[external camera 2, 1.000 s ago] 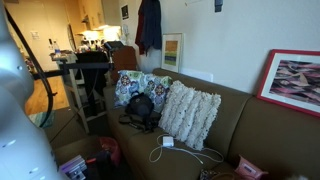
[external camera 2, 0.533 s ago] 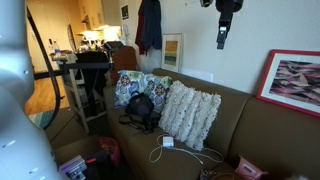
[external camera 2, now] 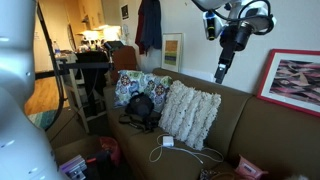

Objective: Move the brown bag to the left

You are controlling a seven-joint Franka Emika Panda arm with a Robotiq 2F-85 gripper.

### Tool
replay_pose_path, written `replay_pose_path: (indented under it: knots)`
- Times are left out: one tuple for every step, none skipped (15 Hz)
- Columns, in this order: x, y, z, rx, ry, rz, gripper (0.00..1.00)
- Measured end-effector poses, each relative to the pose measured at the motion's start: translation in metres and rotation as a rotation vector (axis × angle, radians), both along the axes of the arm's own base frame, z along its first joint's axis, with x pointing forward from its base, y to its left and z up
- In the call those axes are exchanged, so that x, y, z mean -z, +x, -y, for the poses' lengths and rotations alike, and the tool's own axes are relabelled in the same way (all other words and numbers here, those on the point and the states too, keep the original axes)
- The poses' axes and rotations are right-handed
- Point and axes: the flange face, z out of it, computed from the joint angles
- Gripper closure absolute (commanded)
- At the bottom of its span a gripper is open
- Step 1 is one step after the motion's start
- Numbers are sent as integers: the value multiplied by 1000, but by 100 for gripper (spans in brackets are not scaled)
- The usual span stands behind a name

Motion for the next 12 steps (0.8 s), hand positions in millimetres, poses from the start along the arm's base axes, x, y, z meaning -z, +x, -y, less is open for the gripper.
replay_pose_path:
  knots:
    - [9,-3,6,10,1,-6,0]
    - [18,-7,13,20,0,-9,0]
    - [26,-10,20,30,-1,-7,0]
    - [34,-12,28,41,-8,10,0]
    - [41,-12,35,56,-15,39,0]
    - [48,-13,43,77,-23,73,0]
    - [53,-13,48,102,-23,100,0]
    - [58,-13,50,127,-12,117,0]
    - [61,-13,49,151,-5,134,0]
    - [65,-11,47,152,-5,154,0]
    - [68,-5,46,136,-16,206,0]
    - [70,0,44,113,-32,262,0]
